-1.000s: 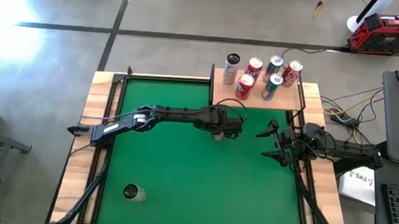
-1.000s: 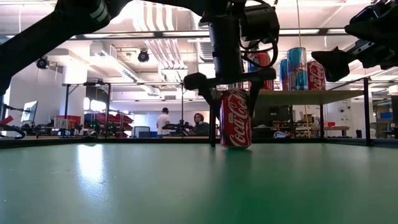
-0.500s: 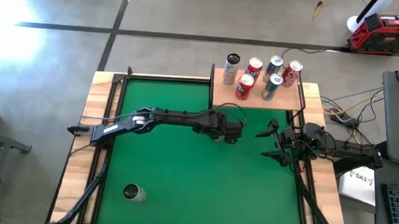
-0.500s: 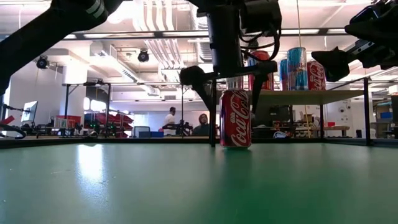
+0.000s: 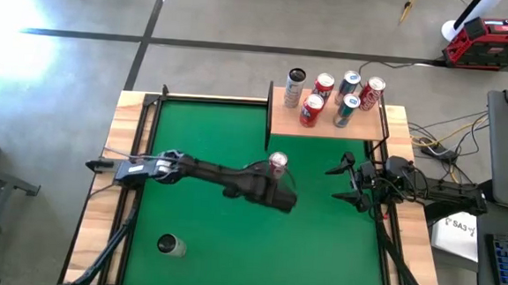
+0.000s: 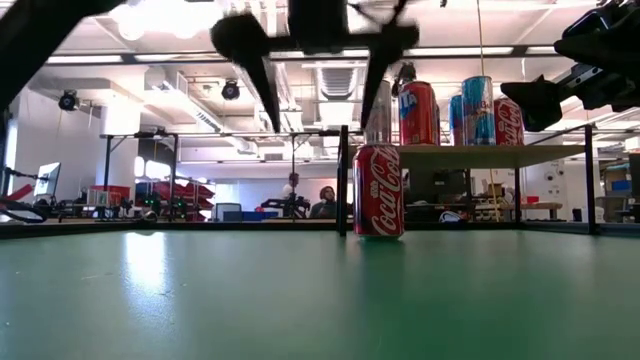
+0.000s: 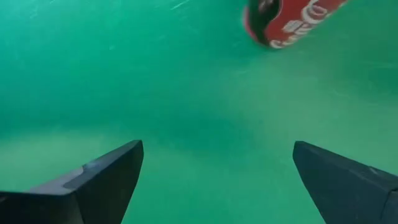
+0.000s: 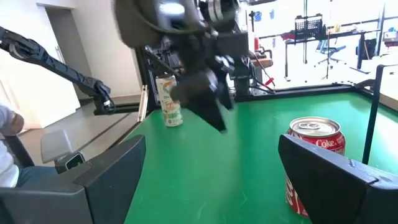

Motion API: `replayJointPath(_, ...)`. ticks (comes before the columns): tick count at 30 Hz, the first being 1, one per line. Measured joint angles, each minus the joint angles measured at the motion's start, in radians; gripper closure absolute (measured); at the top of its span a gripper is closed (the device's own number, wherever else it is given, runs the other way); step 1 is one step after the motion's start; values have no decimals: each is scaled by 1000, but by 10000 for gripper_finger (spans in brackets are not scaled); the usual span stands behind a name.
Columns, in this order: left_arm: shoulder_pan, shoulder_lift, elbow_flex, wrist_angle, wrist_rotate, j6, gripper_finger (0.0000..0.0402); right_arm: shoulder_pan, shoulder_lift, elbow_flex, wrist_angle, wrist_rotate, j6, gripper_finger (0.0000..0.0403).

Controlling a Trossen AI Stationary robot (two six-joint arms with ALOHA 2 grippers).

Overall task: Place canned beverage on shelf
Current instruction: Move the white-yellow soda can to the center of the table

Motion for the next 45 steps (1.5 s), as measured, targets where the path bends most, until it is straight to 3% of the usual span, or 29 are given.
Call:
replayJointPath(9, -130, -60, -67, 3, -2, -278, 4, 0, 0, 0, 0, 0, 0, 44)
replayJointPath(14, -185, -137, -190, 1, 111, -411, 4, 0, 0, 0, 0, 0, 0, 44)
replayJointPath(20, -285, -275, -324, 3, 182, -631, 4, 0, 0, 0, 0, 0, 0, 44)
replayJointPath(27, -409, -499, -528, 1, 191, -844, 4, 0, 0, 0, 0, 0, 0, 44)
replayJointPath(34, -435, -673, -659, 2, 301, -973, 4, 0, 0, 0, 0, 0, 0, 44)
replayJointPath(39, -450, -705, -676, 2, 397, -1026, 4, 0, 0, 0, 0, 0, 0, 44)
replayJointPath(45, -517, -658, -670, 35, 407, -1164, 4, 0, 0, 0, 0, 0, 0, 44)
